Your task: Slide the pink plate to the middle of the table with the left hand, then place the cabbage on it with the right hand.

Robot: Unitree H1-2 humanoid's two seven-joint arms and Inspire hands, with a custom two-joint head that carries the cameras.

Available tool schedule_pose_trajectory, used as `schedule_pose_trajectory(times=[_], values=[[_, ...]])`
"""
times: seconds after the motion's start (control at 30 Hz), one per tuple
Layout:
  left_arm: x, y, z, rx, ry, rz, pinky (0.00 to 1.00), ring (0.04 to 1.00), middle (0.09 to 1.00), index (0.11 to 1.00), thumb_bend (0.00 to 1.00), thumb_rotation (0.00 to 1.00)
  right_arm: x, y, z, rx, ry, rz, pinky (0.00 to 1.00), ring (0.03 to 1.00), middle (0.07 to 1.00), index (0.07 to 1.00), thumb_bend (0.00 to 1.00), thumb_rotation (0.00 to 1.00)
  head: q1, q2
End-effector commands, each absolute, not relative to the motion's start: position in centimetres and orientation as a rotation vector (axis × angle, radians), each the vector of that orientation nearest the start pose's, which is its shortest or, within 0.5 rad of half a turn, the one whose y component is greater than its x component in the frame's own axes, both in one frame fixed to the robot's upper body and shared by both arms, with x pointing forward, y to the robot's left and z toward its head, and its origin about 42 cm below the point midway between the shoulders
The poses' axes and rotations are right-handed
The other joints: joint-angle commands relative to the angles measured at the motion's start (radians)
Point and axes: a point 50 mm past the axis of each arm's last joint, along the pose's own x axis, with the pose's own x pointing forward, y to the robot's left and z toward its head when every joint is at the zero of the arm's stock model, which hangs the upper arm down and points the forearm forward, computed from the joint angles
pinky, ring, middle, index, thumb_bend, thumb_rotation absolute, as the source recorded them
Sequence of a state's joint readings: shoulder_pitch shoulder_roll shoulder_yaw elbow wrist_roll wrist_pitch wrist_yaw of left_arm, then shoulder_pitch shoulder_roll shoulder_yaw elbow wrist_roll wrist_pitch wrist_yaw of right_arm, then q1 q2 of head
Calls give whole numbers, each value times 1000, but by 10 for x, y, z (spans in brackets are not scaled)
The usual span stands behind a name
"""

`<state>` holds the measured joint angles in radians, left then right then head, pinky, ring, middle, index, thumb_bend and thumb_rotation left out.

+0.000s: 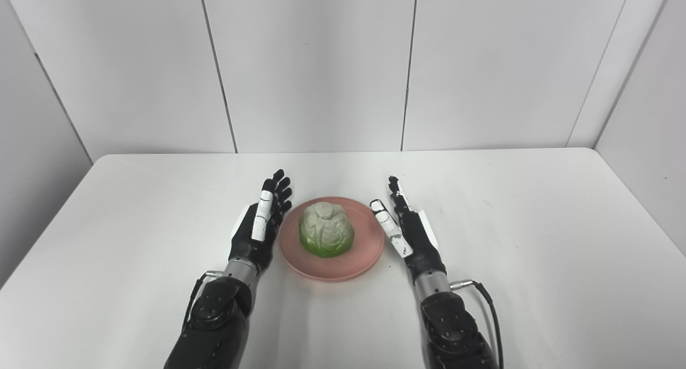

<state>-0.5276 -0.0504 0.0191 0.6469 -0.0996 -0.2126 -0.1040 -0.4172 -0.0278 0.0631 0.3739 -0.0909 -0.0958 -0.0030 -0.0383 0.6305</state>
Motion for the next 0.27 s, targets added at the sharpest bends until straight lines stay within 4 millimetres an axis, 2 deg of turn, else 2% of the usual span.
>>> schedule_pose_trajectory(times=[0.0,0.23], values=[[424,143,97,-108,-31,-215,1000,1000,1000,1000,822,1000,422,-164,156,-102,-209,180,1000,1000,1000,1000,748,1000,-1,0],[420,145,99,-133,-50,-203,1000,1000,1000,1000,759,1000,424,-162,150,1,-204,234,1000,1000,1000,1000,673,1000,-5,0]])
